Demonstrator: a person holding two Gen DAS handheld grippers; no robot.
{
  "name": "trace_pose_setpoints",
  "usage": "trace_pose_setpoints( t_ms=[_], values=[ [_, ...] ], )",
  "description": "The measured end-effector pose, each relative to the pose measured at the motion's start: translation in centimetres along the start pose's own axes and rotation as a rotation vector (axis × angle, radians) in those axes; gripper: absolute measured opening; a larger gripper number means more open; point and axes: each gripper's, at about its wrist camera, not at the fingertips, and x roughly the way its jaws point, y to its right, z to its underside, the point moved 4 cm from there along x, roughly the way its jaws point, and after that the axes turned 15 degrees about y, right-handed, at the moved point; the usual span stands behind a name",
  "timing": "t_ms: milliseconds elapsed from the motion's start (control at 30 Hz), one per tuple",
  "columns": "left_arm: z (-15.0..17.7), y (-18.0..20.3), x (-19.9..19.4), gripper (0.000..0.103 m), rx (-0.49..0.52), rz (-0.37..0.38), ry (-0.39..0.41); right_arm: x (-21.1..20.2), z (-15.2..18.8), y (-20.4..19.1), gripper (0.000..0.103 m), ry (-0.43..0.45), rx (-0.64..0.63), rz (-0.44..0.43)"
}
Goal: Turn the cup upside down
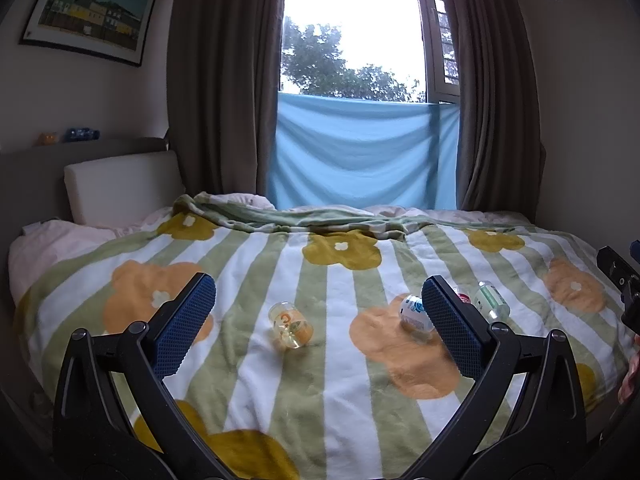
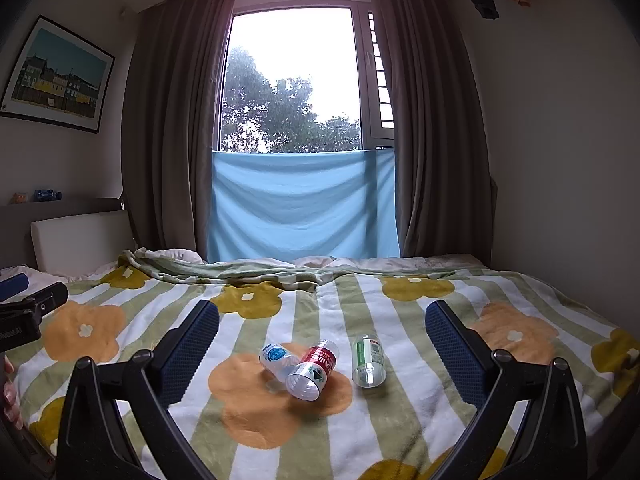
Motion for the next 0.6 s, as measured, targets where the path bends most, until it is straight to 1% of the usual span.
trace_pose_setpoints(
  t_ms=[600],
  values=[
    [-0.13, -0.64, -0.06, 0.103, -0.017, 0.003, -0.008, 0.06, 0.14, 0.25, 0.103, 0.007, -0.006, 0.002]
  ],
)
